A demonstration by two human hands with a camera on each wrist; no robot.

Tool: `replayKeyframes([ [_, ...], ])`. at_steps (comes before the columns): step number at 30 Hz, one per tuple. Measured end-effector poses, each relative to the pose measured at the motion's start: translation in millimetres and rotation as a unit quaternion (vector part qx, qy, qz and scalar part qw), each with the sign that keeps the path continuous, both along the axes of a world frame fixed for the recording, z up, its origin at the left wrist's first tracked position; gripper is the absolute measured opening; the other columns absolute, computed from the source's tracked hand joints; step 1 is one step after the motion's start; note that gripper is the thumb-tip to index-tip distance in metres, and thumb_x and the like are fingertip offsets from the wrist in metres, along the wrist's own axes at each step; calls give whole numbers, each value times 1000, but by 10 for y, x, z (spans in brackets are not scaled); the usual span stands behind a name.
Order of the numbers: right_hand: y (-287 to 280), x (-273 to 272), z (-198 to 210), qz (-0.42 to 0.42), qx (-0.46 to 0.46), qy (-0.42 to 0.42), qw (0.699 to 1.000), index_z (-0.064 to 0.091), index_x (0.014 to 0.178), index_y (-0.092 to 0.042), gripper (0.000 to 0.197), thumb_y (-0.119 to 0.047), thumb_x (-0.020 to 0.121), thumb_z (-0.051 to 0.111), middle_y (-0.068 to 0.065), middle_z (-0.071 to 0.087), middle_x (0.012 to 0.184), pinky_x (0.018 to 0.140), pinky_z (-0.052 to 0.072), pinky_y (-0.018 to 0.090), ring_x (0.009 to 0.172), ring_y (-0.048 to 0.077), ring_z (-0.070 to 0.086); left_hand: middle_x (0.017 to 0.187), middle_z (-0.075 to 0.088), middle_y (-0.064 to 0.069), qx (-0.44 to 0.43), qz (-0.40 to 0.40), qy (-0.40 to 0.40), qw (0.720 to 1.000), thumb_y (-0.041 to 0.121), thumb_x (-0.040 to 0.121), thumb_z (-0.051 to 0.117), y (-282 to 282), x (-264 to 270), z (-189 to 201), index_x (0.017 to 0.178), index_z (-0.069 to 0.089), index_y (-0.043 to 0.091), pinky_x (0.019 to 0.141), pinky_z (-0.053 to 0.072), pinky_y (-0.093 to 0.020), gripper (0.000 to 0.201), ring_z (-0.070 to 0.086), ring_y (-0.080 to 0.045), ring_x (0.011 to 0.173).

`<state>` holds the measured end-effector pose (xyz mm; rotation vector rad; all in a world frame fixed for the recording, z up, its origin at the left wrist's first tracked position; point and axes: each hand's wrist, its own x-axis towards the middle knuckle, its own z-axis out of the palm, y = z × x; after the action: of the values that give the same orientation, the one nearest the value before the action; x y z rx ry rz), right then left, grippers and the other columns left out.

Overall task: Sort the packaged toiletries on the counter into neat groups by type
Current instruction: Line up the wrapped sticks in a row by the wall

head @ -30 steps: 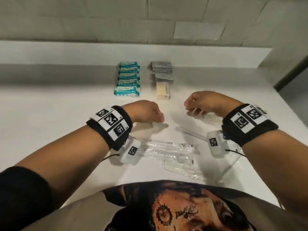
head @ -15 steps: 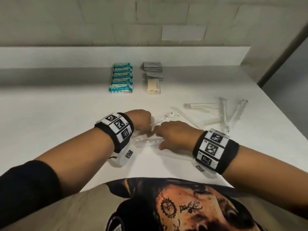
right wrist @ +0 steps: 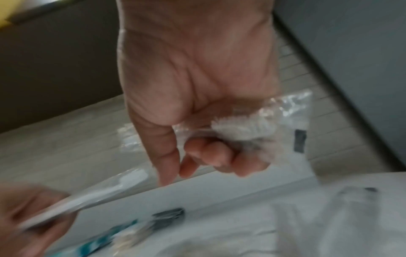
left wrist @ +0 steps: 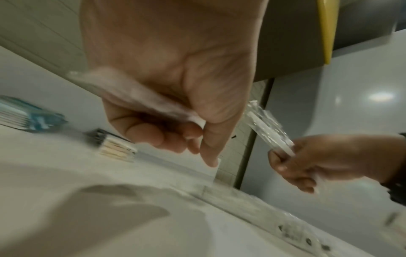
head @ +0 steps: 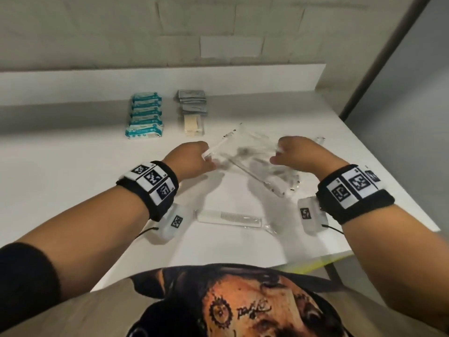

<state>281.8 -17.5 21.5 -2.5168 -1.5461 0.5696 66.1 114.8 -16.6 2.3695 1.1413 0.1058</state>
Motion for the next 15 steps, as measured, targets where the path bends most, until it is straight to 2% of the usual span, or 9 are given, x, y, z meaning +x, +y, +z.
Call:
replayKeyframes([
  [3,-132,289,55,-110,49,49,991,54,86,-10,19,-28,92,55,4,52,61,46,35,25,48,18,47,81,59,3,24,-66,11,997,34,84,66,-139,276,-30,89,58,19,68,44,-31,18,57,-20,79],
  [4,-175,380,37,-137,55,64,987,55,90,-8,17,-25,93,53,4,52,61,45,35,24,46,18,46,84,59,5,30,-94,14,995,32,84,67,-190,369,-36,96,59,20,70,43,-31,19,58,-22,84],
  [6,-230,495,-14,-166,39,89,981,59,96,-4,18,-21,94,51,5,54,66,44,36,23,47,18,45,100,63,3,49,-143,25,988,28,83,69,-273,548,-49,112,59,22,75,43,-29,31,59,-23,95],
  [8,-233,544,-78,-158,-15,76,984,60,99,-3,28,-28,95,51,5,56,69,46,38,24,49,18,47,112,64,2,74,-175,53,980,27,82,67,-334,703,-76,118,58,23,80,45,-30,37,58,-22,100],
  [9,-230,535,-106,-146,-53,53,986,61,94,-4,37,-39,94,51,4,56,67,47,38,24,49,17,47,112,64,1,81,-187,76,976,27,82,66,-362,765,-96,114,59,23,79,45,-30,33,57,-21,96],
  [11,-228,490,-163,-124,-98,18,987,60,80,-8,53,-60,87,51,2,55,63,49,38,25,48,15,46,101,61,1,100,-201,122,967,31,84,63,-409,864,-130,103,60,22,72,42,-29,22,55,-20,90],
  [12,-217,481,-208,-116,-110,16,987,60,77,-9,55,-63,85,52,3,57,64,50,38,26,48,14,46,96,57,2,106,-205,136,963,34,85,62,-414,909,-131,100,61,20,70,41,-28,21,56,-20,90],
  [14,-203,401,-268,-77,-141,7,987,61,74,-12,49,-59,88,52,4,63,67,55,43,27,54,16,53,94,48,2,108,-202,153,961,39,86,61,-374,911,-130,101,63,19,71,41,-28,25,56,-21,93],
  [15,-192,382,-278,-55,-154,7,986,59,71,-18,41,-53,90,53,3,64,66,61,47,28,60,18,57,94,46,1,105,-199,157,962,39,86,61,-341,912,-116,101,64,20,71,41,-29,25,55,-21,93],
])
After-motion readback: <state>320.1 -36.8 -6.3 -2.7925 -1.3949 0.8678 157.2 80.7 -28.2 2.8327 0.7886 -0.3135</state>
